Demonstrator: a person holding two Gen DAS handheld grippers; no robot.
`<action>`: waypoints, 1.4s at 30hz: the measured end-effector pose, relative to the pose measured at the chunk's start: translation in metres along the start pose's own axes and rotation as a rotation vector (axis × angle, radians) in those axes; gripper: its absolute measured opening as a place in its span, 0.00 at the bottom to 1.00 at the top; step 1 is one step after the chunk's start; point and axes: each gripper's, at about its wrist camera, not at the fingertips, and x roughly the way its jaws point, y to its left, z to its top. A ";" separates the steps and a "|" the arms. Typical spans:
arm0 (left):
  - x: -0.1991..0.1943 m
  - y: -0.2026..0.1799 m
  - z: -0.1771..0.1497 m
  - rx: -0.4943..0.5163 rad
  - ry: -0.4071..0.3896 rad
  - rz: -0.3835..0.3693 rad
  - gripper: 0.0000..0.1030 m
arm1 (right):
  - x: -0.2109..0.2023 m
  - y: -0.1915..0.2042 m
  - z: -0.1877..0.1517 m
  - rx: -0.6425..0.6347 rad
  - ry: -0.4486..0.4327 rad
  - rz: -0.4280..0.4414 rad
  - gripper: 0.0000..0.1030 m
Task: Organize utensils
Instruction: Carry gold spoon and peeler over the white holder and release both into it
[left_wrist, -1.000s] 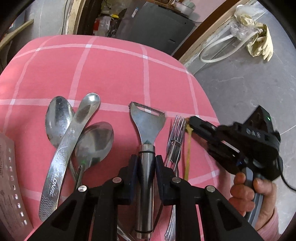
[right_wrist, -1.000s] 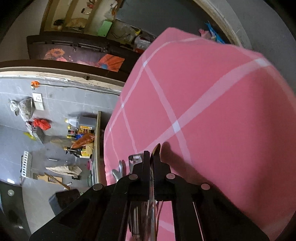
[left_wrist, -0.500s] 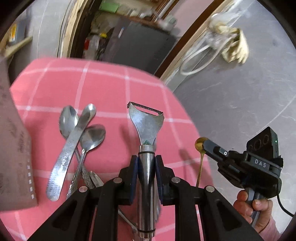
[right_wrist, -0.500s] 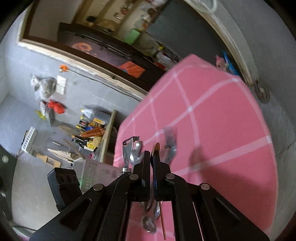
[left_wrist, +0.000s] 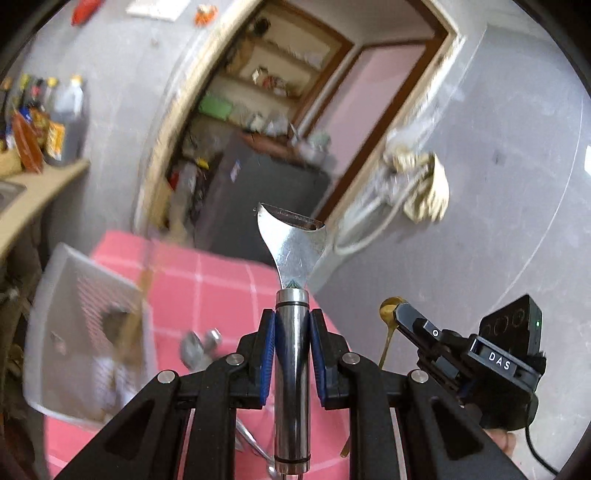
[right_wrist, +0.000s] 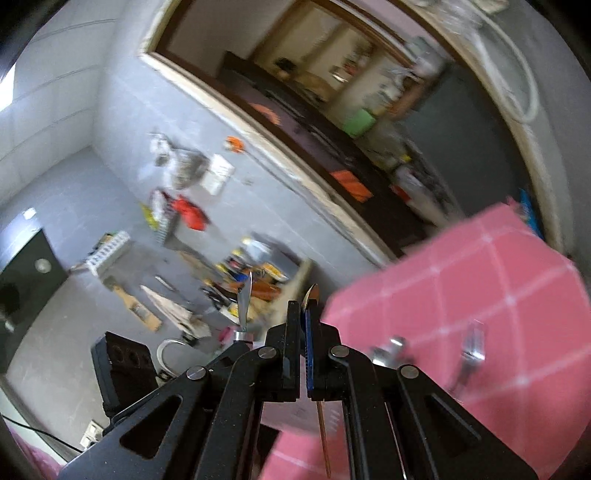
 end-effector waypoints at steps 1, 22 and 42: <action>-0.007 0.004 0.007 -0.003 -0.019 0.004 0.17 | 0.004 0.008 0.001 -0.007 -0.010 0.019 0.03; -0.028 0.111 0.016 -0.044 -0.311 0.061 0.17 | 0.112 0.070 -0.065 -0.225 -0.020 0.064 0.03; -0.031 0.105 -0.015 0.098 -0.292 0.077 0.18 | 0.108 0.072 -0.087 -0.294 0.025 0.012 0.04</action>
